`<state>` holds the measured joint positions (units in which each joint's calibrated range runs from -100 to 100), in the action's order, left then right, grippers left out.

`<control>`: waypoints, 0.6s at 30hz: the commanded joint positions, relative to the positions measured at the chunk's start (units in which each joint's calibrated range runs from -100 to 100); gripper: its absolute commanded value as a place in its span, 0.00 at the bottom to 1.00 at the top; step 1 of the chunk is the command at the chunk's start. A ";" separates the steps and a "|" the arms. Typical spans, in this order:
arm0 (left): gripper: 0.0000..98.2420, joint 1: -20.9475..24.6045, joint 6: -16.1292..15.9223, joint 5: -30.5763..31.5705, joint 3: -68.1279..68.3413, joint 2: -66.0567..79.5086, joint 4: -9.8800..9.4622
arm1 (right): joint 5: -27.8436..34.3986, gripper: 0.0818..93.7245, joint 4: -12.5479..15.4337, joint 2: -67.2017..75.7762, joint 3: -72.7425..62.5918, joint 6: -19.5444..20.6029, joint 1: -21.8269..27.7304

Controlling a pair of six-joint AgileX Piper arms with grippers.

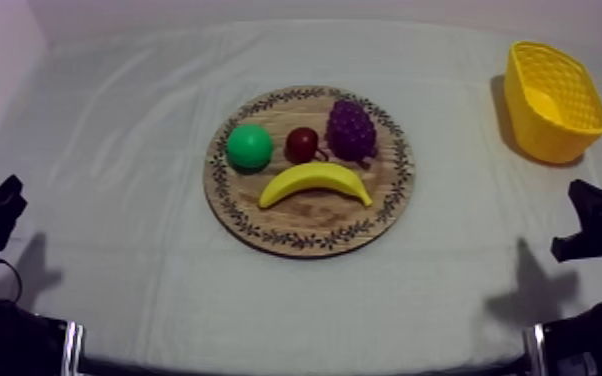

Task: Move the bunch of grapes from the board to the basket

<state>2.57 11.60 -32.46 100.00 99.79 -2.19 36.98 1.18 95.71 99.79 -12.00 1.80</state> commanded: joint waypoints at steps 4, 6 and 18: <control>0.00 0.00 0.00 0.04 0.00 -0.05 -0.03 | -0.04 0.01 0.01 -0.04 -0.01 -0.09 -0.04; 0.00 0.00 0.00 0.04 0.00 -0.05 -0.03 | -0.04 0.01 0.01 -0.04 -0.01 -0.05 -0.04; 0.00 0.00 0.00 0.04 0.00 -0.05 -0.03 | -0.04 0.01 0.01 -0.04 -0.01 2.18 -0.13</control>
<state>2.57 11.60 -32.46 100.00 99.79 -2.19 36.98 1.18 95.71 99.79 -9.92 1.68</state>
